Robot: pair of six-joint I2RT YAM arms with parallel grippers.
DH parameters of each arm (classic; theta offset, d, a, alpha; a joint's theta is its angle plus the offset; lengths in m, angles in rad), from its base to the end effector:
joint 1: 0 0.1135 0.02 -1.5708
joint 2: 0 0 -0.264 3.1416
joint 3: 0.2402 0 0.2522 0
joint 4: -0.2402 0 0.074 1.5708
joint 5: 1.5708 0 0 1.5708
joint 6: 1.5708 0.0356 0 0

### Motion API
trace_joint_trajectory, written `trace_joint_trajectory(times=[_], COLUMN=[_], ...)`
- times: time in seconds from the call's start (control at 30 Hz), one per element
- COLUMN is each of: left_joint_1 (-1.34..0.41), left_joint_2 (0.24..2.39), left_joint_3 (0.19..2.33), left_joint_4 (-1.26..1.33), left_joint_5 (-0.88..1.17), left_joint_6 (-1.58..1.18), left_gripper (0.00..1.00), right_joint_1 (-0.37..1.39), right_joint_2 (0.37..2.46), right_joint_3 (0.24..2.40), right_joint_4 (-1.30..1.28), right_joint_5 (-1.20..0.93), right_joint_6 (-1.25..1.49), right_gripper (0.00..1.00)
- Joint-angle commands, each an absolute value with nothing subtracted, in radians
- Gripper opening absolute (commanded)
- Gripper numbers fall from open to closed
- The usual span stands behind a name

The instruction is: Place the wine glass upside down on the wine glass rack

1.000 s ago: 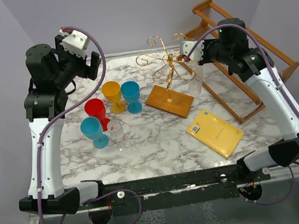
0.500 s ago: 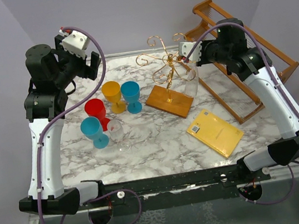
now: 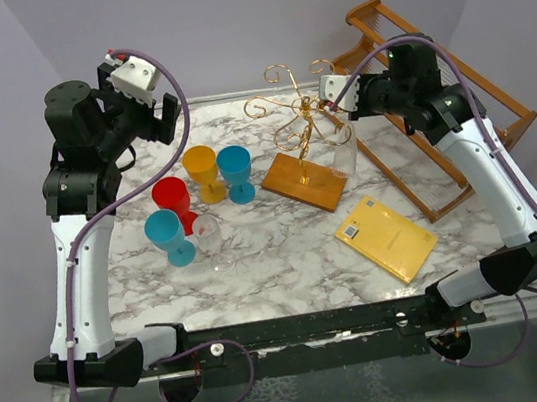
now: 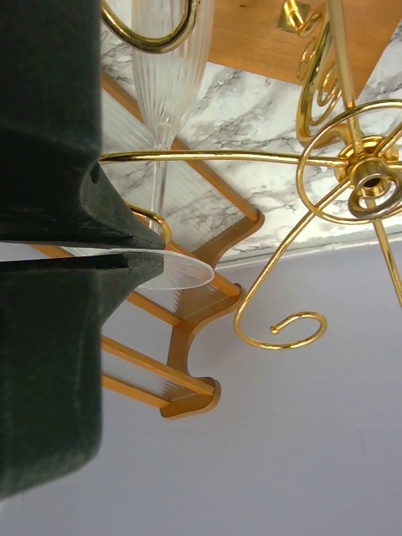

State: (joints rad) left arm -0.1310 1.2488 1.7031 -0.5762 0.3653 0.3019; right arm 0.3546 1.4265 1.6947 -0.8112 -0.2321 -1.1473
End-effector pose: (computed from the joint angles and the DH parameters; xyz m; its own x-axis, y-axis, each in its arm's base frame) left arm 0.2330 -0.0435 0.5123 0.0257 0.2767 -0.9606 0.4880 0.8352 0.2537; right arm 0.2741 0.1102 0.4414 0.2773 -0.8434 -0.4602 -0.6565 0.1834 -0.7317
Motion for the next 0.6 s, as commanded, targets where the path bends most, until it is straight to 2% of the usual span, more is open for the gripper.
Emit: trace_joint_trajectory(times=[0.0,0.57], left_joint_1=[-0.127,-0.127], left_joint_2=[1.223,1.216], left_joint_3=[1.700,1.695], left_joint_4=[-0.558,-0.559], left_joint_5=[0.366,0.368], left_joint_6=[0.302,0.308], left_gripper=[0.80,0.80], right_joint_1=[0.362,0.362], right_joint_2=[1.426,1.424], right_joint_3=[1.698,1.662], right_joint_4=[-0.817,-0.819], right_joint_5=[-0.299,-0.336], right_joint_6=[-1.106,-1.055], right_gripper=[0.08,0.09])
